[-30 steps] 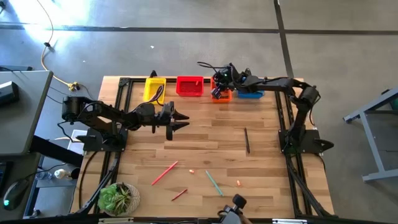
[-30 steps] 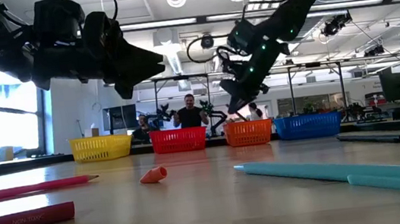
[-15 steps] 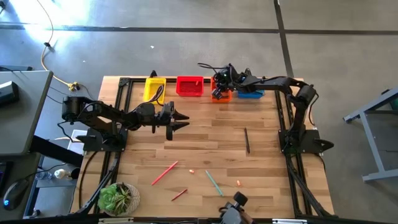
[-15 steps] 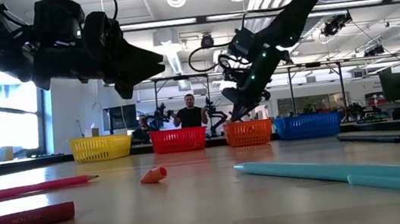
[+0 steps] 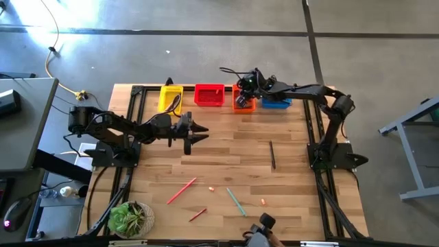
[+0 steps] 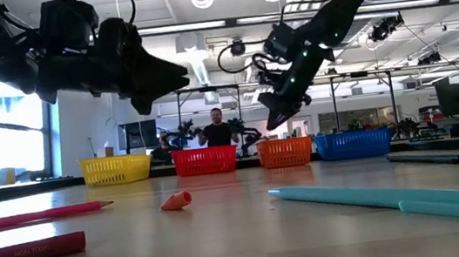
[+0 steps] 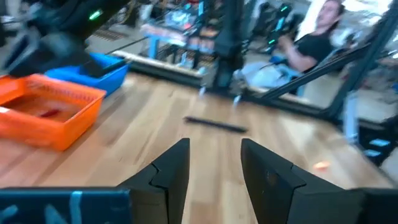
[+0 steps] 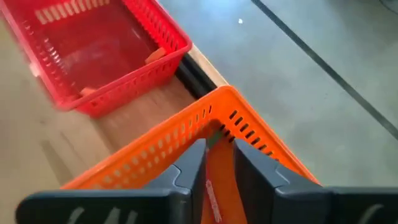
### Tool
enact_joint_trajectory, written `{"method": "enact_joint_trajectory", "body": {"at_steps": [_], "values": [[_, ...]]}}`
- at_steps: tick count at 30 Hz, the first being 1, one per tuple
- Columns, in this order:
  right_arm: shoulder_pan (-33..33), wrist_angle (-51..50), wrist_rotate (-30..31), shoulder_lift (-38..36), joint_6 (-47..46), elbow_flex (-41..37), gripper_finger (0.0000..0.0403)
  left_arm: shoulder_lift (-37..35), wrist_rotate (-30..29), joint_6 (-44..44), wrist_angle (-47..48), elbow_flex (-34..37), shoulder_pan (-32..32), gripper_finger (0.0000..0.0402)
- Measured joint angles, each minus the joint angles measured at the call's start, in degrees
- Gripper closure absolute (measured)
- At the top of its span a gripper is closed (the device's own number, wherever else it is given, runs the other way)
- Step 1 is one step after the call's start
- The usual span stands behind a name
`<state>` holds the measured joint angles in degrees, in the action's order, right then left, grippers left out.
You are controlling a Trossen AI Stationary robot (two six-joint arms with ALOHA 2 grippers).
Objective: Sort crayons/erasers/pens/pencils in bins
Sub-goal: Put the green crayon into the orange basket, then put the pink pencil into the blue basket
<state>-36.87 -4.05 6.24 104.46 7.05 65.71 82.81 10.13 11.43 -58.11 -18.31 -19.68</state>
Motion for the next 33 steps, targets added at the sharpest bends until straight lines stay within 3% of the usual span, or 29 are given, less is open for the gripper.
{"method": "enact_joint_trajectory", "body": {"at_steps": [4, 7, 15, 23, 28, 33], "values": [[1.1, -5.4, 1.4, -2.7, 0.9, 0.0, 0.0374, 0.0, -3.2, -1.5, 3.2, 0.0, 0.0, 0.0271], [2.7, -3.6, 2.4, -4.5, 1.4, -2.7, 0.0398, 0.0, -3.2, -1.6, 4.1, 0.0, 0.1, 0.0271], [10.2, 15.3, 2.8, -13.1, -2.7, -16.6, 0.0401, 0.0, -2.6, -2.7, 5.2, 0.0, 0.3, 0.0271], [19.3, 44.2, 2.7, -19.5, -8.6, -34.5, 0.0402, 0.0, -2.0, -2.6, 6.3, 0.0, 1.3, 0.0277], [21.7, 55.7, 2.6, -19.4, -11.0, -41.9, 0.0403, 0.0, -3.1, -3.0, 8.0, 0.0, 3.7, 0.0313], [22.0, 58.8, 2.7, -20.3, -10.1, -42.9, 0.0403, 0.0, -7.7, -3.7, 9.5, 0.0, 6.5, 0.0361]]}}
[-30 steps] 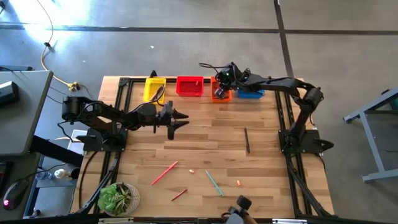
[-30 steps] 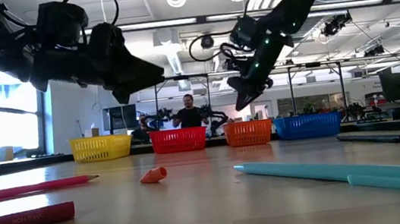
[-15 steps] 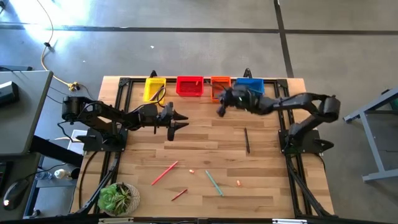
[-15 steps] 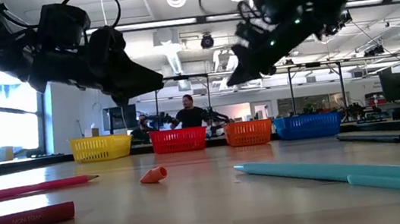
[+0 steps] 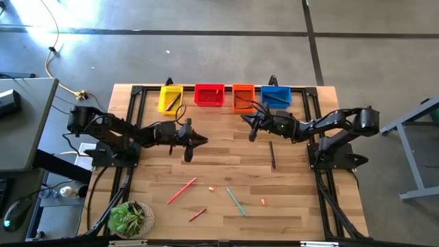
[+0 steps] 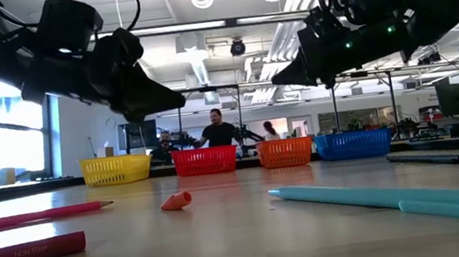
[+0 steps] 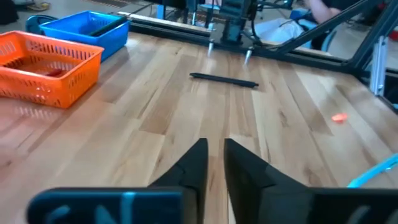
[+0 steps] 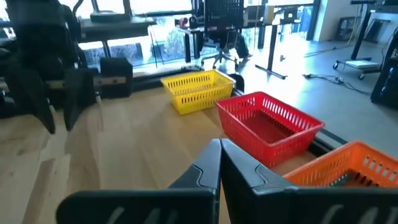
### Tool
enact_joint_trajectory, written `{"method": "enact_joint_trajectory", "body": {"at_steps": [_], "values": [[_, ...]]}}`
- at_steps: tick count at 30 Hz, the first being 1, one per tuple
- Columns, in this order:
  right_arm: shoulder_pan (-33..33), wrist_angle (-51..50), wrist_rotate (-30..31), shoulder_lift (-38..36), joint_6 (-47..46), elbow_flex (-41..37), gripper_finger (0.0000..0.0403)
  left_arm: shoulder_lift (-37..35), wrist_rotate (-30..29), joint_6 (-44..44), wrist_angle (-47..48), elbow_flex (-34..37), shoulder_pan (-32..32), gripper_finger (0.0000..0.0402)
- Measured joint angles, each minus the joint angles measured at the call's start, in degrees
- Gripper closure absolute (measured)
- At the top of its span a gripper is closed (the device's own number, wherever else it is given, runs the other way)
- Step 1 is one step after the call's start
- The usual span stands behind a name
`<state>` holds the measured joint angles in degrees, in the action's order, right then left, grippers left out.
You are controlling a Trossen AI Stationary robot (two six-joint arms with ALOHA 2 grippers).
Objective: Sort crayons/erasers/pens/pencils in bins
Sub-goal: Put the pink pencil into the blue basket
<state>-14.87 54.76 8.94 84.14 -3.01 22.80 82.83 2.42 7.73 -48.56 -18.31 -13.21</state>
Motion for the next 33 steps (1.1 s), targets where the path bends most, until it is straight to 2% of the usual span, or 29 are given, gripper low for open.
{"method": "enact_joint_trajectory", "body": {"at_steps": [6, 13, 23, 27, 30, 33], "values": [[0.0, -0.5, -1.1, 0.0, 1.0, 0.7, 0.0403, 0.0, -3.6, 0.0, 4.4, -0.1, 2.3, 0.0399], [0.0, -0.3, -1.1, 0.1, 1.5, 0.7, 0.0403, 0.0, -7.8, 1.0, 19.1, -4.9, 5.2, 0.0400], [-0.1, -2.2, -0.4, 0.1, 5.0, 0.8, 0.0403, 0.0, -8.3, 3.8, 45.5, -15.2, 8.8, 0.0401], [-0.1, -2.8, -0.4, 0.1, 5.2, 0.8, 0.0403, 0.0, -10.3, 6.9, 54.6, -18.4, 10.9, 0.0401], [-0.1, -2.8, -0.4, 0.1, 5.2, 0.8, 0.0403, 0.0, -11.9, 9.3, 59.1, -19.9, 12.8, 0.0401], [-0.1, -2.8, -0.3, 0.1, 5.5, 0.8, 0.0403, 0.0, -13.5, 11.3, 59.7, -20.1, 14.6, 0.0401]]}}
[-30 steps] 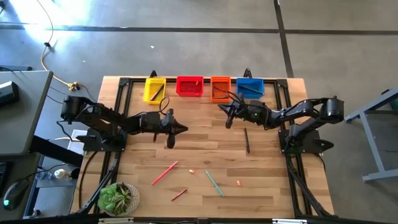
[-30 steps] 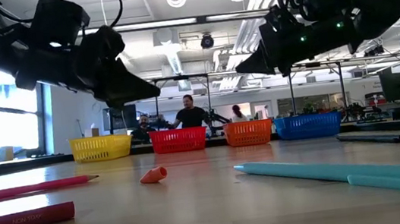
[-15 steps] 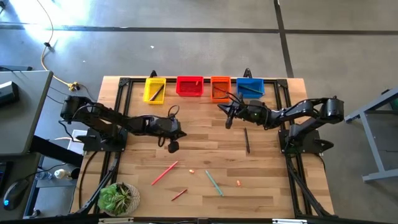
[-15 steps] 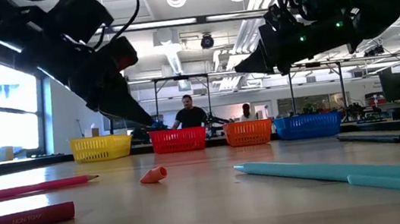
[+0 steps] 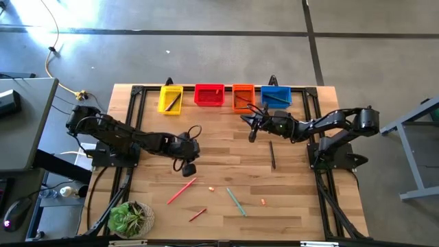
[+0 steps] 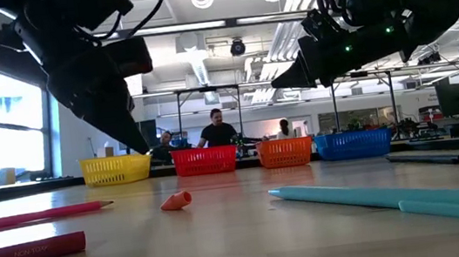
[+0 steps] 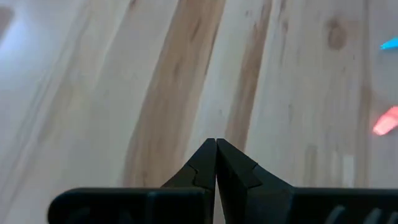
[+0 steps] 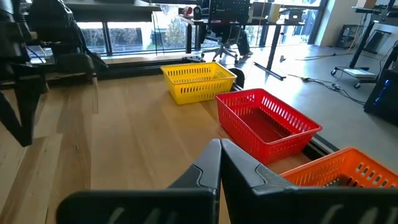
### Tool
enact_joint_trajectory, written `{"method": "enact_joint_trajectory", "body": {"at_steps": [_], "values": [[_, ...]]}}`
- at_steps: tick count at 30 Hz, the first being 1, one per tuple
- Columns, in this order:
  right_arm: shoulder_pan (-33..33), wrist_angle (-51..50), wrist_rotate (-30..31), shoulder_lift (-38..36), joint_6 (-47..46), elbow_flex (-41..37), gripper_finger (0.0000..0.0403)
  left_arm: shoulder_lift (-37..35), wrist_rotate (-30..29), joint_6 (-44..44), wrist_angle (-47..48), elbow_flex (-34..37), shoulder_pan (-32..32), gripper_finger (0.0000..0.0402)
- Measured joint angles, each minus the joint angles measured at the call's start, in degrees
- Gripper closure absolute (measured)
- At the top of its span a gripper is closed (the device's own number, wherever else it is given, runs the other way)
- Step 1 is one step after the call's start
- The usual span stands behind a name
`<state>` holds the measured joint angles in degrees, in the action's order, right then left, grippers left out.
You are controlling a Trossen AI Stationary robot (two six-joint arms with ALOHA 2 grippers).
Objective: Sort crayons/erasers/pens/pencils in bins
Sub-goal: Put the pink pencil into the blue basket
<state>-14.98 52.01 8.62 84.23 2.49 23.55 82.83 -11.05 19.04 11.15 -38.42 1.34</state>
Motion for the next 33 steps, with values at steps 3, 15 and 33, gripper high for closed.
{"method": "enact_joint_trajectory", "body": {"at_steps": [3, 15, 33], "values": [[0.0, 0.0, 0.1, 0.0, 0.0, 0.0, 0.0403, 0.0, 0.9, 1.8, -0.1, 0.0, 1.5, 0.0401], [0.0, 0.1, 0.1, 0.0, -0.8, 0.0, 0.0403, 0.0, 3.0, 9.9, 6.3, 0.0, 9.4, 0.0401], [0.0, 0.1, 0.1, 0.0, -1.2, 0.0, 0.0403, 0.5, 2.8, 29.6, 10.3, -0.1, 18.6, 0.0306]]}}
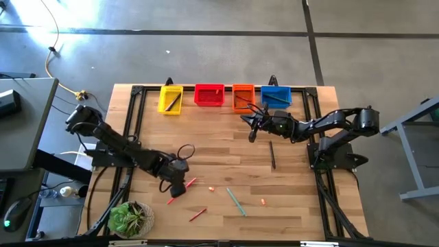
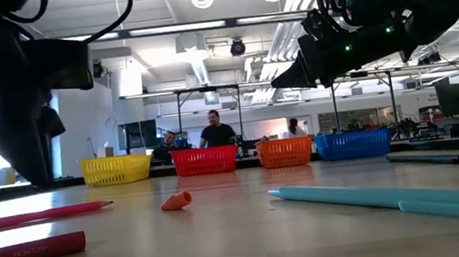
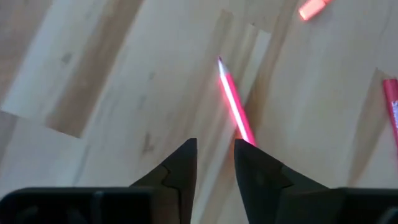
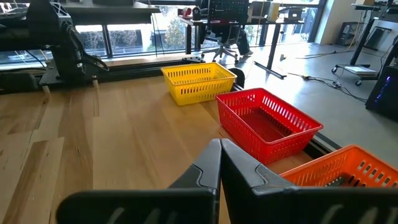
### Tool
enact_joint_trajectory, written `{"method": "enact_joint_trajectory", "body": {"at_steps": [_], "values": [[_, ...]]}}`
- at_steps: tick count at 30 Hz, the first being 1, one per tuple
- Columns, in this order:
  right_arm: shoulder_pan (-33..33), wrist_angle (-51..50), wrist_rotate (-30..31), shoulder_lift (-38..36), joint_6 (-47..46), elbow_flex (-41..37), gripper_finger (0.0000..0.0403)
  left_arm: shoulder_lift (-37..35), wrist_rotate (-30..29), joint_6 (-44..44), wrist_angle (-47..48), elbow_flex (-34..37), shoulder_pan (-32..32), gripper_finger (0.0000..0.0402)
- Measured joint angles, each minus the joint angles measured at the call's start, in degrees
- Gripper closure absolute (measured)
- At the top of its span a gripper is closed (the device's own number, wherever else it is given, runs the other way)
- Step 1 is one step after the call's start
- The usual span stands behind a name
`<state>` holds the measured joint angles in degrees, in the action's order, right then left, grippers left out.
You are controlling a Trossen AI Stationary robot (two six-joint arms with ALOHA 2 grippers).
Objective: Sort crayons/erasers/pens/pencils in bins
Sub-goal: Put the pink pencil into the blue basket
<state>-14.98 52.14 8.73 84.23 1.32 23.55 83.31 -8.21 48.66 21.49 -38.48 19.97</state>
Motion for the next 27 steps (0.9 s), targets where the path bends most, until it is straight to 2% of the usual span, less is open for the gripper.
{"method": "enact_joint_trajectory", "body": {"at_steps": [4, 13, 27], "values": [[0.0, 0.0, 0.0, 0.0, 0.0, 0.0, 0.0403, 2.1, 0.0, 2.1, 0.5, -1.2, 2.0, 0.0304], [0.0, 0.5, 0.0, 0.2, 0.0, 0.0, 0.0403, 9.4, -0.5, 1.8, 11.6, -10.0, 3.7, 0.0302], [0.0, 1.0, -0.2, 0.2, 0.0, 0.0, 0.0403, 11.5, 2.6, 6.3, 10.4, -10.8, 3.6, 0.0302]]}}
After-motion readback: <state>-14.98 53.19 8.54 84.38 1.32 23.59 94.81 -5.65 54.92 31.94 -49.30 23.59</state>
